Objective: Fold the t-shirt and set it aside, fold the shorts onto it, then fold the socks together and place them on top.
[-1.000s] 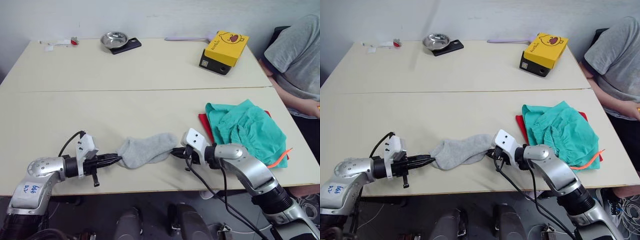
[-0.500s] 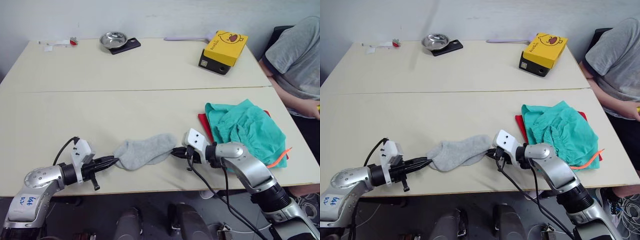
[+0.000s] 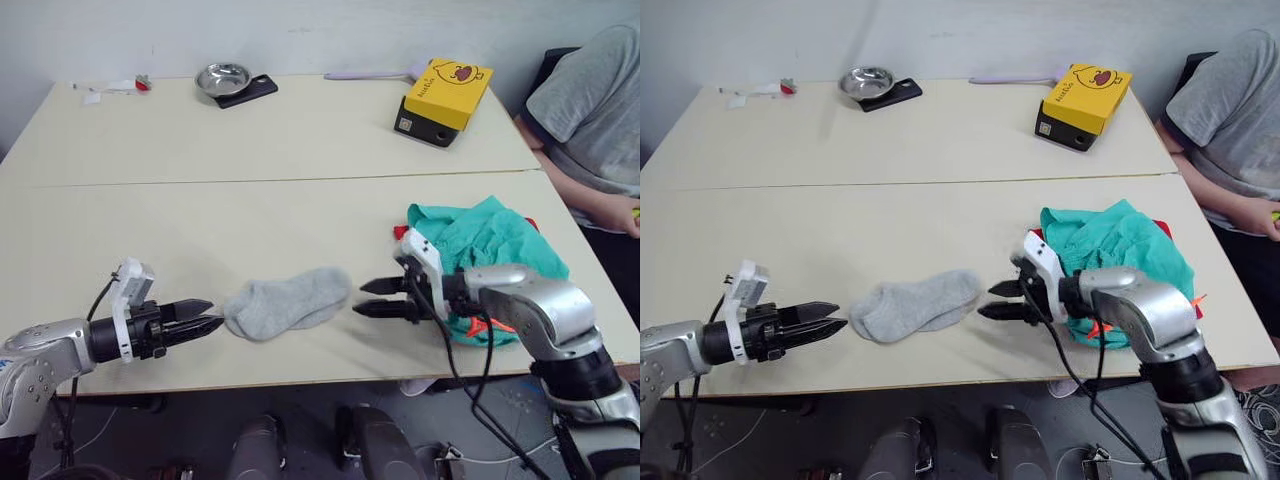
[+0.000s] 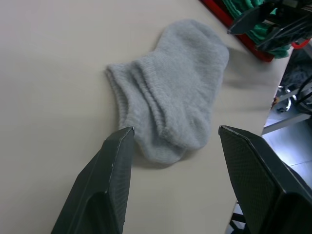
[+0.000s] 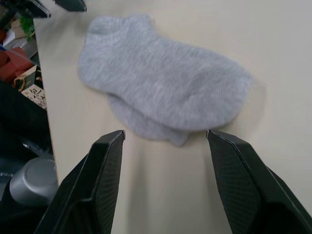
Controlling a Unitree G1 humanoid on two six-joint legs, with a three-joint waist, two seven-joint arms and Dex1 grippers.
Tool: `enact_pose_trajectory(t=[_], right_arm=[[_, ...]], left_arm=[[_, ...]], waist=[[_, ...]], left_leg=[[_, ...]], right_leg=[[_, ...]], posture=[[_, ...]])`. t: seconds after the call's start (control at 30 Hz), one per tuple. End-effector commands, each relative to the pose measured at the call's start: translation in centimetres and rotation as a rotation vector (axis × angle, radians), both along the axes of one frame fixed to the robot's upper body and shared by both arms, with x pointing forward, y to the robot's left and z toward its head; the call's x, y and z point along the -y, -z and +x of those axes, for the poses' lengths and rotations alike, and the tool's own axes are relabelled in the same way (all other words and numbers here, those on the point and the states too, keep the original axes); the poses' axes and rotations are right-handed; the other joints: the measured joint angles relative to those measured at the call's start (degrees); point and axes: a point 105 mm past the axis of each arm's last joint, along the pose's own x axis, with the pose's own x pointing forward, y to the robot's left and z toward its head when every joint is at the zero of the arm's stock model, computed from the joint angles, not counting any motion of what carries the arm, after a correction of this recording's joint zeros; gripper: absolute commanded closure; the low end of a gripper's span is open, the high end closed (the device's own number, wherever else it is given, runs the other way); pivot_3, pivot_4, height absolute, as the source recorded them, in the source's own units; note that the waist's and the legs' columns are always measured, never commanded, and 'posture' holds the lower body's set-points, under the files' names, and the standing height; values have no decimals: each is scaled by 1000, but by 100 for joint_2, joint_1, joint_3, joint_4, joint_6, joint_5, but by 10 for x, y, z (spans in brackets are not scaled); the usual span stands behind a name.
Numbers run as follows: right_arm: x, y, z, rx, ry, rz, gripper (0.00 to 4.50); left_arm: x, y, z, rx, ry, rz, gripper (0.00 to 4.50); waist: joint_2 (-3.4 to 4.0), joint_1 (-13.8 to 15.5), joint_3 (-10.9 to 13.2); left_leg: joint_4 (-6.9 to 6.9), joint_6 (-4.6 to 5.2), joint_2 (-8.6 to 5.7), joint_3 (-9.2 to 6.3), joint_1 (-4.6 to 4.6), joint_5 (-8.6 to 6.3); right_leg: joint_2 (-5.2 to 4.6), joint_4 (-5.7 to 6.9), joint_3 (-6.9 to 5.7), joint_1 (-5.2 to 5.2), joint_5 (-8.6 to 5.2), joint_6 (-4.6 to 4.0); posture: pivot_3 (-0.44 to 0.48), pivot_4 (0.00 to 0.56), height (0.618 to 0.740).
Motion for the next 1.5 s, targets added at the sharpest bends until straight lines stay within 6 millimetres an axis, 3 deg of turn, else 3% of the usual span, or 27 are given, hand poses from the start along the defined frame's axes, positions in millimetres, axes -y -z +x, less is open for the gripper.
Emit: enact_pose_trajectory(t=[0.03,0.17,0.4,0.57,0.67,0.9,1.1,1.2,1.4,1.5], right_arm=[[-3,0,5,-20,40,-6,1785],[-11,-4,12,-53,72,22,1785],[-19,-2,15,-62,85,26,1785],[-16,-3,20,-53,108,23,1785],[-12,-7,24,-42,124,25,1785],[-8,-3,31,-52,152,18,1785],[-13,3,32,-65,148,25,1785],[-15,1,33,-66,143,37,2341],[-18,-7,30,-55,113,66,4414],[-17,-13,30,-7,100,72,4465]], left_arm=[[13,3,-2,-43,22,9,1591],[14,14,5,-44,-20,86,1591],[34,18,14,-64,-15,7,1591],[28,26,14,-103,-33,49,1591],[26,26,14,-104,-37,45,2198],[29,30,17,-104,-35,44,4447],[31,35,17,-108,-37,35,4481],[30,37,16,-108,-42,29,4500],[30,33,15,-62,-27,1,4500],[31,26,17,22,-14,-13,4500]], waist=[[0,7,0],[0,1,0],[0,14,0],[0,7,0],[0,0,0],[0,11,0],[0,16,0],[0,16,0],[0,15,0],[1,11,0]], left_leg=[[-2,0,0,1,-2,0],[-2,1,-2,4,-11,-1],[6,4,-2,4,-9,1],[5,3,-2,5,-8,2],[6,2,-2,5,-7,2],[5,2,-2,5,-9,2],[5,2,-2,6,-8,2],[7,3,-2,6,-8,2],[5,2,-2,6,-9,2],[5,2,-2,6,-9,2]], right_leg=[[0,-4,0,0,0,0],[0,-11,-1,-5,1,2],[3,-1,-2,-4,2,5],[6,0,-1,-4,3,6],[6,1,-1,-4,3,6],[5,-2,-1,-4,3,6],[5,-1,0,-4,3,6],[5,-1,-1,-3,4,8],[4,-2,0,-4,4,8],[4,-3,0,-4,4,8]], posture=[[0,150,740],[0,150,740],[0,150,740],[0,150,740],[0,150,740],[0,150,740],[0,150,740],[0,150,740],[0,150,740],[0,150,740]])
